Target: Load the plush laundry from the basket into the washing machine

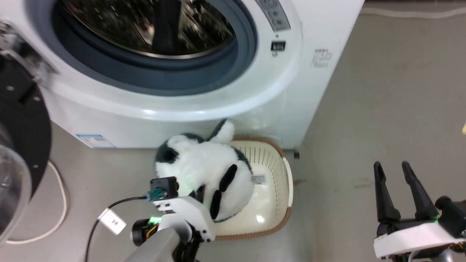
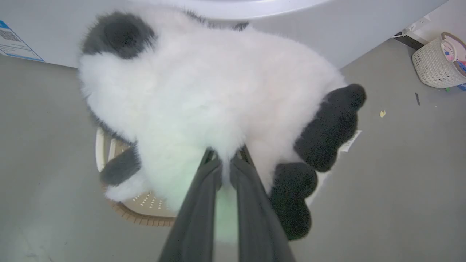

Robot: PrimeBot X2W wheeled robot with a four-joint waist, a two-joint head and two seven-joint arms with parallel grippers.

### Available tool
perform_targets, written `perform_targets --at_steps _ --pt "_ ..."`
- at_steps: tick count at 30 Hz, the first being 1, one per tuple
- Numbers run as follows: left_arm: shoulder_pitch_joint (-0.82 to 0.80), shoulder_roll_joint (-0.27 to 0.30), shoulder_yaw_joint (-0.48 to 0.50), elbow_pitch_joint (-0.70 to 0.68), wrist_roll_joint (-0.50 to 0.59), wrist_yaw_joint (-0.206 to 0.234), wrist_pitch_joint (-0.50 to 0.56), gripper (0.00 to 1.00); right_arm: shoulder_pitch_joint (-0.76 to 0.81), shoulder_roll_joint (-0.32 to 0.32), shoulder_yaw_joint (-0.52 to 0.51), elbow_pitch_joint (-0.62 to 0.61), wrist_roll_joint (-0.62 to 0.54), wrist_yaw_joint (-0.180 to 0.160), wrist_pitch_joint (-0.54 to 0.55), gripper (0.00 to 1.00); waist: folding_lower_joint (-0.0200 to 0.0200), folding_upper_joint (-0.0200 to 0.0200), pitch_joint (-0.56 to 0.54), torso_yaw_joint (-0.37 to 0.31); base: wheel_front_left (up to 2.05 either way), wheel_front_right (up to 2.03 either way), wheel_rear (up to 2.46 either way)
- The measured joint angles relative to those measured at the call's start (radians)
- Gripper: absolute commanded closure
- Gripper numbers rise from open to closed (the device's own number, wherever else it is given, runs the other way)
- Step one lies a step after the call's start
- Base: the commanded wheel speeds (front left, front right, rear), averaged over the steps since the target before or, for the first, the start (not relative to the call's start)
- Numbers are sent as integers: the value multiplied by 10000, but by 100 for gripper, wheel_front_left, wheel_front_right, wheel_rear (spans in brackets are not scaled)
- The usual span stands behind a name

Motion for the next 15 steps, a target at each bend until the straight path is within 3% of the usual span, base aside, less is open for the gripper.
perform_targets --at_steps 10,15 --pt "1884 1285 1290 -4195 1670 1469 -59 100 332 67 23 244 33 0 -25 0 1 0 -1201 473 0 0 0" --pt "2487 1787 1672 -5931 2974 1914 -59 100 410 75 69 341 132 0 -38 0 2 -1 -1476 597 0 0 0"
